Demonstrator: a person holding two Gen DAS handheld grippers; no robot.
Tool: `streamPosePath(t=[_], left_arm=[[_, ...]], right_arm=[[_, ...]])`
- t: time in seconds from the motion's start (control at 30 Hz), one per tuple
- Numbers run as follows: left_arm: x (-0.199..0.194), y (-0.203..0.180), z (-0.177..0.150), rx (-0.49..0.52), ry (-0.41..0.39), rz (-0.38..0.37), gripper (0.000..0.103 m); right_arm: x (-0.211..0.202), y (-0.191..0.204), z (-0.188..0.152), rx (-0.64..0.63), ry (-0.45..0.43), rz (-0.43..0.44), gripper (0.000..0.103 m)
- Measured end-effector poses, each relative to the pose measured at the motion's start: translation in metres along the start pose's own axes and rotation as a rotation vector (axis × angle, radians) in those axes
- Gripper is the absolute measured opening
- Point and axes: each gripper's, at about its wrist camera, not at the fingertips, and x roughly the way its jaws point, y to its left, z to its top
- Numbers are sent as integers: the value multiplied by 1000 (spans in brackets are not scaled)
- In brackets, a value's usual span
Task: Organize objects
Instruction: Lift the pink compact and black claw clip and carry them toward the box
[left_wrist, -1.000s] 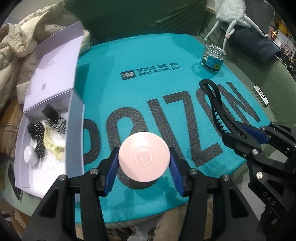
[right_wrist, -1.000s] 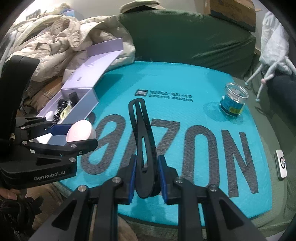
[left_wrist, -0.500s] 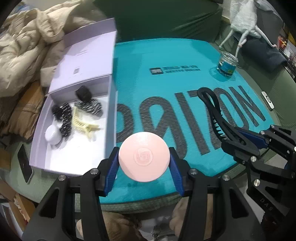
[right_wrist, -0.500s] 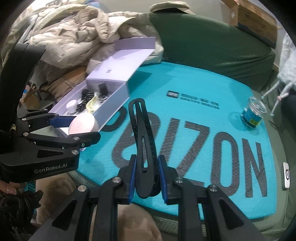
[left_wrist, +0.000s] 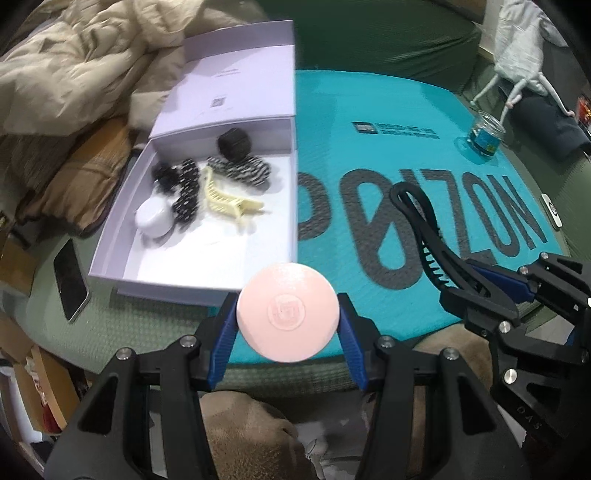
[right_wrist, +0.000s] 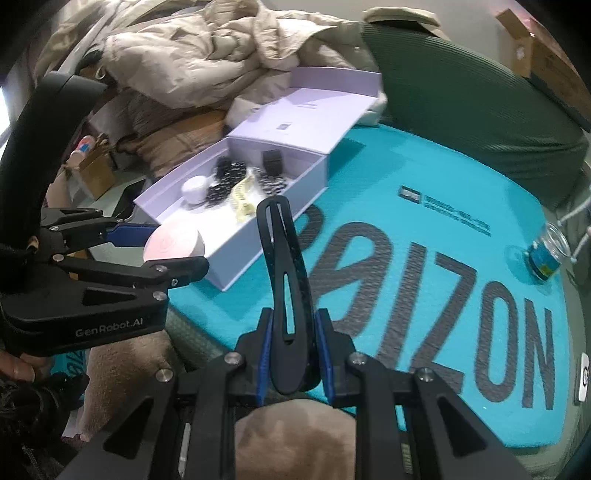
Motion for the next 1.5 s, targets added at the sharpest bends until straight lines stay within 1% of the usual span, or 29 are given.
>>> streamPosePath(t=[0.3, 0.53, 0.57, 0.83, 1.07, 1.5], left_arm=[[-7, 32, -20, -48, 20, 42, 50], [-4, 57, -33, -92, 44, 70, 50], [-3, 60, -33, -113, 126, 117, 50], [4, 88, -37, -157, 141, 125, 50], [9, 103, -26, -161, 137, 124, 50], [32, 122, 7, -168, 128, 95, 50]], right_arm=[[12, 35, 4, -63, 19, 50, 22], [26, 61, 6, -120, 45, 93, 22], [28, 65, 6, -130, 49, 99, 22], [48, 87, 15, -172, 80, 128, 22], [61, 96, 28, -187, 85, 144, 22], [86, 88, 63, -179, 86, 136, 22]])
